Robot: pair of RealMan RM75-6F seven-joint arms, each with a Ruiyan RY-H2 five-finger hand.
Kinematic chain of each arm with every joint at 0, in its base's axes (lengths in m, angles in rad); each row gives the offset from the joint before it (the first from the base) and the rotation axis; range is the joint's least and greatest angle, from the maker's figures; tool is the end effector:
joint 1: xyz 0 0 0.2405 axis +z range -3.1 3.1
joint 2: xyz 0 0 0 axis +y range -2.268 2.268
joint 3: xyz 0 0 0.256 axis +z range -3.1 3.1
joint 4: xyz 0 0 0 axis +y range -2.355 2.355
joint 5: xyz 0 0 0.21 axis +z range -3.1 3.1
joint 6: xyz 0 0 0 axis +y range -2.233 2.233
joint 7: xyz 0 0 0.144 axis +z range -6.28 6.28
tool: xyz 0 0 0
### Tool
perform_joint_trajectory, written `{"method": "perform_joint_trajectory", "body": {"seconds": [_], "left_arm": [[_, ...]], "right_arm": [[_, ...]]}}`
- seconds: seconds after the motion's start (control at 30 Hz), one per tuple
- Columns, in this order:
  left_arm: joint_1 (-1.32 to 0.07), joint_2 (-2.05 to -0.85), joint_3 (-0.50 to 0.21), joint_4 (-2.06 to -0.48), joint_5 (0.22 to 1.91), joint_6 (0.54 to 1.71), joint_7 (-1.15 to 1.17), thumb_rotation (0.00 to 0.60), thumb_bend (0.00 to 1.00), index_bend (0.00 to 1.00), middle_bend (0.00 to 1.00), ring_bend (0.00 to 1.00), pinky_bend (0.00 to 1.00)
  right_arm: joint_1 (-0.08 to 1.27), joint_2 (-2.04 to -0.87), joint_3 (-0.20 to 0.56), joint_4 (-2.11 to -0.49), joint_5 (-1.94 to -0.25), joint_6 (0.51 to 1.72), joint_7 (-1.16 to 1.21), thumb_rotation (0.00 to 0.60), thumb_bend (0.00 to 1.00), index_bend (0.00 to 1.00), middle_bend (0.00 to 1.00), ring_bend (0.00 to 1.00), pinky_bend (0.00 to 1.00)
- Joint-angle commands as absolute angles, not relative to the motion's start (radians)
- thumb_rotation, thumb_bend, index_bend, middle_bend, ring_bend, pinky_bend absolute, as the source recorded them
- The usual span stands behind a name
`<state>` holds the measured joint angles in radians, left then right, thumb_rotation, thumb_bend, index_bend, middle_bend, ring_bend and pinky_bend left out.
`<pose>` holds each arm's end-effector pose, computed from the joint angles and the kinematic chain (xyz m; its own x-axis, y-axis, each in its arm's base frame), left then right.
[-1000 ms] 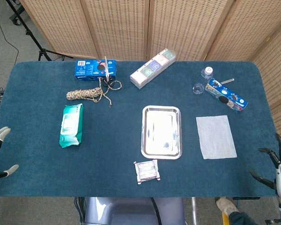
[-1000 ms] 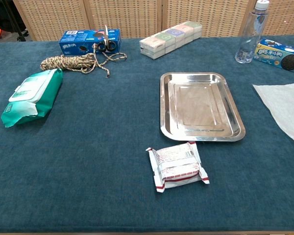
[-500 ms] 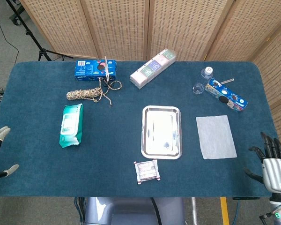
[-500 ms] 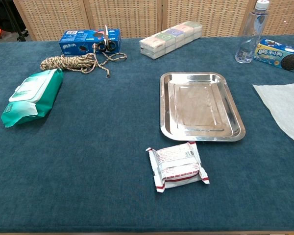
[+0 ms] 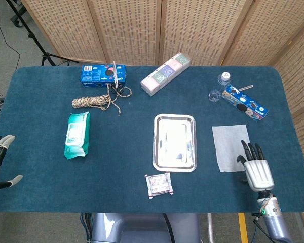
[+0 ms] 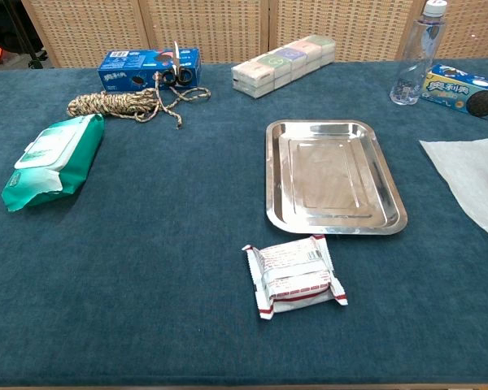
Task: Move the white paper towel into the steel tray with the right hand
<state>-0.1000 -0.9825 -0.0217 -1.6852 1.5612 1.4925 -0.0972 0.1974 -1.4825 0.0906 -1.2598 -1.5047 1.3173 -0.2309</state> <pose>-0.2970 0.1788 0.1889 0.3703 0.0189 0.9287 0.9264 -0.0803 -0.3678 -0.3197 -0.2266 0.0534 0.5885 -0.0683 0.8056 -0.8072 -0.1073 0.5805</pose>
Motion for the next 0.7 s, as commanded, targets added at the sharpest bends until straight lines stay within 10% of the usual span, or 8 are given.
{"method": "perform_joint_trajectory", "body": {"seconds": [0.03,0.7], "left_arm": [[-0.099,-0.982,-0.023,-1.686,1.559,1.495,-0.097,0.6,0.0,0.0,0.0,0.0,0.0],[-0.1,-0.977,-0.028,-1.686,1.547,1.491,-0.113,0.6,0.0,0.0,0.0,0.0,0.0]], "right_arm": [[0.212,-1.516,0.093,-1.244,-1.49,1.301,-0.26,0.6,0.0,0.42,0.0,0.0,0.0],[0.258,-1.595,0.111,-1.23,-1.407,1.24,-0.32,0.6,0.14,0.47,0.0,0.0,0.0]]}}
